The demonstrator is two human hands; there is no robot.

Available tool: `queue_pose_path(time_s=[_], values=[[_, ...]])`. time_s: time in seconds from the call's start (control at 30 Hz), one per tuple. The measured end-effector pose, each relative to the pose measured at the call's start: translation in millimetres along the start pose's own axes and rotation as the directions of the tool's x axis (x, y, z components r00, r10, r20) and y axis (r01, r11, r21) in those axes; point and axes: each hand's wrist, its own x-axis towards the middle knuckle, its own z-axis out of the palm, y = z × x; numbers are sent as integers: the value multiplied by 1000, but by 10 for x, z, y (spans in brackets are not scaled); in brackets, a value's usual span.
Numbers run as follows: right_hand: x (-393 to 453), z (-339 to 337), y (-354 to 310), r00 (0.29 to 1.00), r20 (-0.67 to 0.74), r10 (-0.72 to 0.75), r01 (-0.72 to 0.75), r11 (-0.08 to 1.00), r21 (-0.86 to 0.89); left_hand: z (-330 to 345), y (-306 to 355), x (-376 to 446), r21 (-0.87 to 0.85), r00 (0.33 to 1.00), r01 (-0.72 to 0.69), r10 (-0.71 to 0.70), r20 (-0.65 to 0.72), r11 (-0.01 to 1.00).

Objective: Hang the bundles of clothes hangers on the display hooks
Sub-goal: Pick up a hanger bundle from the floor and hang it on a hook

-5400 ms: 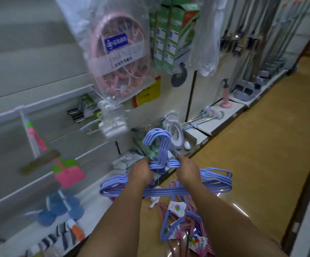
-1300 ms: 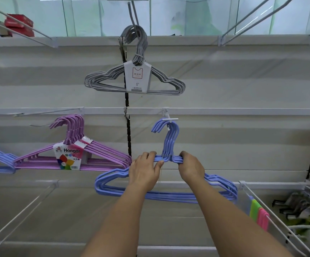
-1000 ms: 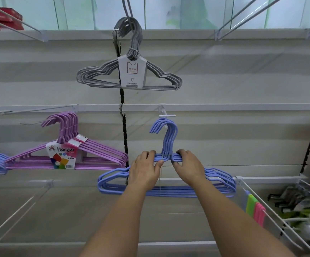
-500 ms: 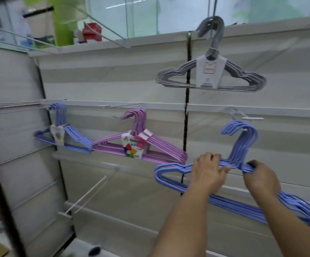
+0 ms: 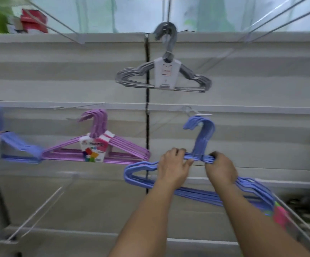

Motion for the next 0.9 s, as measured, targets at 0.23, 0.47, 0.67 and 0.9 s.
queue_pose_path(time_s=[0.23, 0.47, 0.67, 0.9], values=[[-335, -239, -25, 1000, -7, -24, 24, 1000, 15, -312, 180, -320, 102, 999, 37, -38, 8, 994], [-772, -569, -14, 997, 66, -46, 43, 998, 46, -673, 465, -766, 166, 995, 102, -104, 3, 981], [-1208, -722, -133, 976, 140, -167, 162, 986, 45, -1115, 586, -1250, 215, 969, 242, -246, -8, 946], [-2012, -664, -571, 928, 257, -269, 253, 963, 94, -1809, 283, -1991, 234, 929, 363, -369, -21, 902]])
